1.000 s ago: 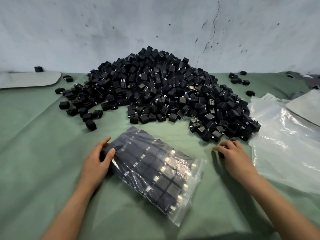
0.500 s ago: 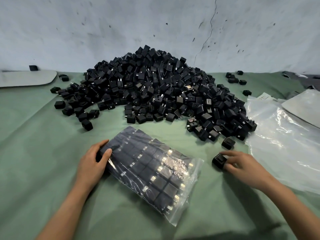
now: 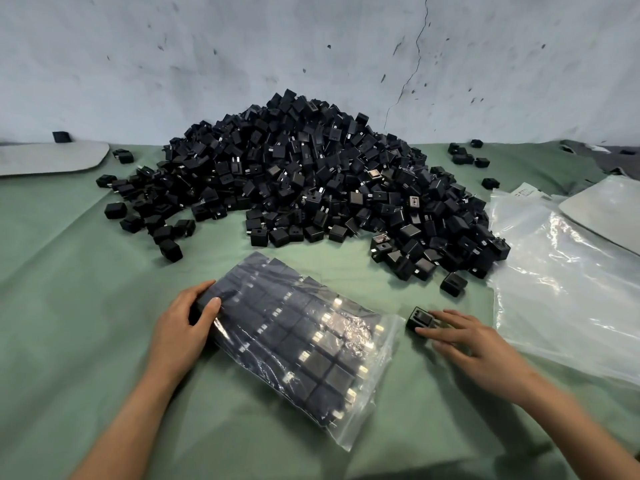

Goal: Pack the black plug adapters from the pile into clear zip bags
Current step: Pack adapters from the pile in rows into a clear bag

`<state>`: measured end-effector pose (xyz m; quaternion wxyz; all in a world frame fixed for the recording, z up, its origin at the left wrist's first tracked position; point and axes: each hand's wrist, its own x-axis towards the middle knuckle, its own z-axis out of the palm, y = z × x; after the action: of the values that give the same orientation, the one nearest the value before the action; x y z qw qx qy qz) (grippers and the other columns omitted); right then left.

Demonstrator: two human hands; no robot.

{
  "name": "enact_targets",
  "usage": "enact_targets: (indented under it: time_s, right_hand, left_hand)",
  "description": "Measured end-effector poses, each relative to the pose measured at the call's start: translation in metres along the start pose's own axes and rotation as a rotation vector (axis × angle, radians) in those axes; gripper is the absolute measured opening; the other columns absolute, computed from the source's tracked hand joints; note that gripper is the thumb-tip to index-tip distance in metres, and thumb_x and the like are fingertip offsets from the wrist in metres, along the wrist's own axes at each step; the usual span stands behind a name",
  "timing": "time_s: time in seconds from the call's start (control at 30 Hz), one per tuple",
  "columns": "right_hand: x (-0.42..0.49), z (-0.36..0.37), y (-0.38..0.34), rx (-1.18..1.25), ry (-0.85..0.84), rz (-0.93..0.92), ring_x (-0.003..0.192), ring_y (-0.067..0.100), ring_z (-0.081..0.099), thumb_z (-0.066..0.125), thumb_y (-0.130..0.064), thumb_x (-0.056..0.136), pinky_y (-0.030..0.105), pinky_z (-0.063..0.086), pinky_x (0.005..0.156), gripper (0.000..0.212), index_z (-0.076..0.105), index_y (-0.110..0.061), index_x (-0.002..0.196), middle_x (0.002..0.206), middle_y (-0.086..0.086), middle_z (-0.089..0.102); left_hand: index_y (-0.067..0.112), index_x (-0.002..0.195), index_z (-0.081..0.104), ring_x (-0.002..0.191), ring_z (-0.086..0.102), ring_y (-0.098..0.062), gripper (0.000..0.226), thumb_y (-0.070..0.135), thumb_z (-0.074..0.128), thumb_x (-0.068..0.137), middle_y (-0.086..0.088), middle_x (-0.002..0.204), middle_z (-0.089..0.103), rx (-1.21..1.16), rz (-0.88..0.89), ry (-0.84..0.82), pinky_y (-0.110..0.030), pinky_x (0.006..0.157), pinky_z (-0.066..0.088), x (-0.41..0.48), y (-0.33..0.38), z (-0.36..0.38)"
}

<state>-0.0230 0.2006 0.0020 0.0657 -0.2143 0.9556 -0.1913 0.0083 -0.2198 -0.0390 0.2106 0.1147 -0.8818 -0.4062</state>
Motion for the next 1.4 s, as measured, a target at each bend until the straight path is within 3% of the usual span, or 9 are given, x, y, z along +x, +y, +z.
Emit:
enact_targets:
  time_s: [0.1, 0.2, 0.37, 0.57, 0.73, 0.83, 1.03, 1.23, 1.4]
  right_hand:
    - [-0.003, 0.003, -0.005, 0.059, 0.098, -0.009, 0.128, 0.015, 0.043, 0.057, -0.022, 0.094, 0.022, 0.029, 0.106, 0.035, 0.056, -0.046, 0.119, 0.132, -0.006, 0.055]
    - [-0.018, 0.008, -0.018, 0.201, 0.219, -0.068, 0.113, 0.010, 0.053, 0.064, -0.018, 0.089, 0.011, 0.034, 0.094, 0.037, 0.064, -0.048, 0.109, 0.116, -0.011, 0.063]
    - [-0.041, 0.039, -0.051, 0.340, 0.337, -0.230, 0.111, 0.000, 0.056, 0.065, -0.020, 0.082, 0.014, 0.042, 0.093, 0.034, 0.071, -0.041, 0.107, 0.120, -0.010, 0.062]
    - [-0.022, 0.070, -0.084, 0.416, 0.568, -0.182, 0.106, 0.004, 0.057, 0.063, -0.010, 0.080, 0.017, 0.046, 0.089, 0.033, 0.071, -0.021, 0.110, 0.113, -0.007, 0.062]
    - [-0.019, 0.074, -0.084, 0.359, 0.570, -0.184, 0.104, 0.004, 0.055, 0.066, -0.001, 0.077, 0.011, 0.043, 0.089, 0.030, 0.074, -0.014, 0.103, 0.111, -0.001, 0.064]
    - [-0.023, 0.072, -0.078, 0.376, 0.567, -0.155, 0.104, 0.009, 0.058, 0.073, 0.003, 0.075, 0.017, 0.045, 0.091, 0.028, 0.075, -0.011, 0.099, 0.112, -0.002, 0.065]
    - [-0.036, 0.058, -0.059, 0.382, 0.477, -0.230, 0.115, 0.011, 0.055, 0.066, -0.010, 0.076, 0.024, 0.041, 0.096, 0.026, 0.075, -0.026, 0.094, 0.127, -0.004, 0.061]
    - [-0.033, 0.060, -0.050, 0.155, 0.336, -0.272, 0.119, 0.012, 0.047, 0.068, -0.020, 0.078, 0.036, 0.041, 0.093, 0.029, 0.074, -0.038, 0.100, 0.126, -0.006, 0.060]
    - [-0.036, 0.057, -0.057, 0.249, 0.416, -0.280, 0.118, 0.011, 0.050, 0.046, -0.046, 0.094, 0.034, 0.042, 0.092, 0.030, 0.071, -0.037, 0.108, 0.126, -0.003, 0.059]
  left_hand:
    - [0.017, 0.126, 0.060, 0.107, 0.056, -0.017, 0.032, 0.020, 0.060, 0.094, -0.001, 0.120, 0.063, -0.006, -0.001, -0.003, -0.033, 0.092, 0.042, 0.000, 0.001, 0.000]
    - [0.018, 0.125, 0.060, 0.107, 0.057, -0.017, 0.031, 0.020, 0.060, 0.094, 0.001, 0.119, 0.064, -0.011, -0.003, 0.001, -0.034, 0.093, 0.042, -0.001, 0.001, -0.001]
    - [0.019, 0.122, 0.061, 0.107, 0.058, -0.019, 0.028, 0.019, 0.061, 0.094, 0.001, 0.116, 0.064, -0.010, -0.002, -0.001, -0.039, 0.094, 0.044, 0.001, 0.000, 0.000]
    - [0.019, 0.122, 0.061, 0.106, 0.057, -0.017, 0.028, 0.021, 0.060, 0.094, 0.003, 0.115, 0.063, -0.010, -0.006, -0.009, -0.034, 0.091, 0.043, 0.000, 0.001, -0.002]
    - [0.019, 0.122, 0.062, 0.107, 0.056, -0.015, 0.028, 0.019, 0.061, 0.094, 0.006, 0.115, 0.062, -0.010, 0.000, -0.008, -0.031, 0.092, 0.041, -0.001, 0.002, -0.002]
    - [0.018, 0.122, 0.062, 0.107, 0.056, -0.016, 0.028, 0.018, 0.061, 0.094, 0.005, 0.115, 0.063, -0.012, 0.005, -0.008, -0.031, 0.092, 0.040, -0.001, 0.001, -0.002]
    - [0.019, 0.121, 0.062, 0.107, 0.056, -0.016, 0.028, 0.019, 0.061, 0.094, 0.004, 0.116, 0.063, -0.012, 0.005, -0.005, -0.032, 0.093, 0.041, 0.001, 0.001, -0.001]
    - [0.020, 0.121, 0.062, 0.106, 0.057, -0.016, 0.027, 0.019, 0.061, 0.094, 0.005, 0.114, 0.063, -0.005, 0.006, -0.003, -0.031, 0.090, 0.041, 0.001, -0.002, 0.000]
    - [0.019, 0.121, 0.062, 0.106, 0.057, -0.016, 0.027, 0.019, 0.061, 0.094, 0.004, 0.114, 0.063, 0.003, 0.006, -0.002, -0.032, 0.090, 0.041, 0.001, -0.001, 0.000]
